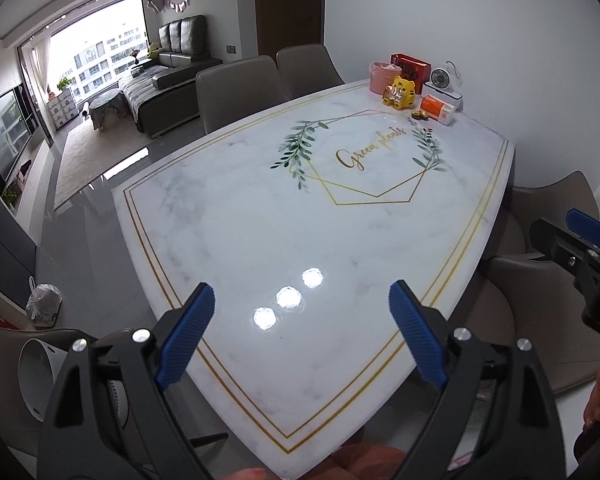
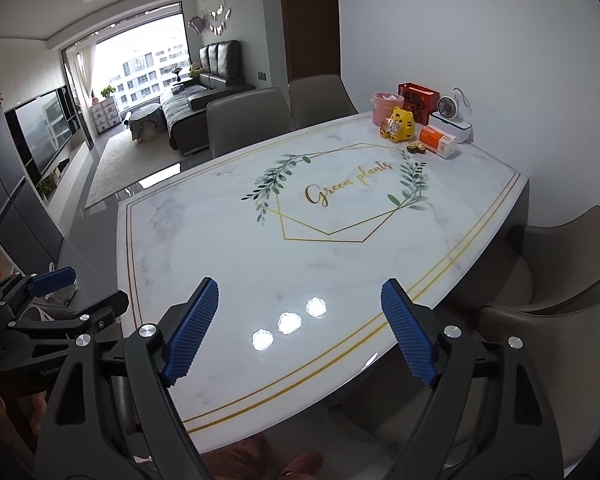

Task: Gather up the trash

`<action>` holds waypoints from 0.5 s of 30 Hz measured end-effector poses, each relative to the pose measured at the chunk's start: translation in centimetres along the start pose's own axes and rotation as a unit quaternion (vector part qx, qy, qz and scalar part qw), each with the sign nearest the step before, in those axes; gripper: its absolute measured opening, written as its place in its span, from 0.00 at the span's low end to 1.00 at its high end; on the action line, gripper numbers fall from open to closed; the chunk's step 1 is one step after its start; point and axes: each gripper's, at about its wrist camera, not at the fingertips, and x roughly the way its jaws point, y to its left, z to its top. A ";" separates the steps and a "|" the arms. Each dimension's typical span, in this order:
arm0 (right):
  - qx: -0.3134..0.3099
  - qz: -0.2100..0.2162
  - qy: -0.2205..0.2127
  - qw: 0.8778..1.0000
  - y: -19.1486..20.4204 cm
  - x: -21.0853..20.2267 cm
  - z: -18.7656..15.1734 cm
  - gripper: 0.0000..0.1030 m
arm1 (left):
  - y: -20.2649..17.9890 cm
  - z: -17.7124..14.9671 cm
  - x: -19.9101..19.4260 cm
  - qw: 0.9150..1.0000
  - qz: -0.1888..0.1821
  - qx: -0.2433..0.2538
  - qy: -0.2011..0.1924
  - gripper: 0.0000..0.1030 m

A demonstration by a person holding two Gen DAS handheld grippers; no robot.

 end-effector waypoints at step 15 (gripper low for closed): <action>0.020 -0.013 -0.019 1.000 0.3 -1.0 1.1 0.80 | 1.3 1.1 -0.4 1.000 -0.004 0.008 0.002 0.86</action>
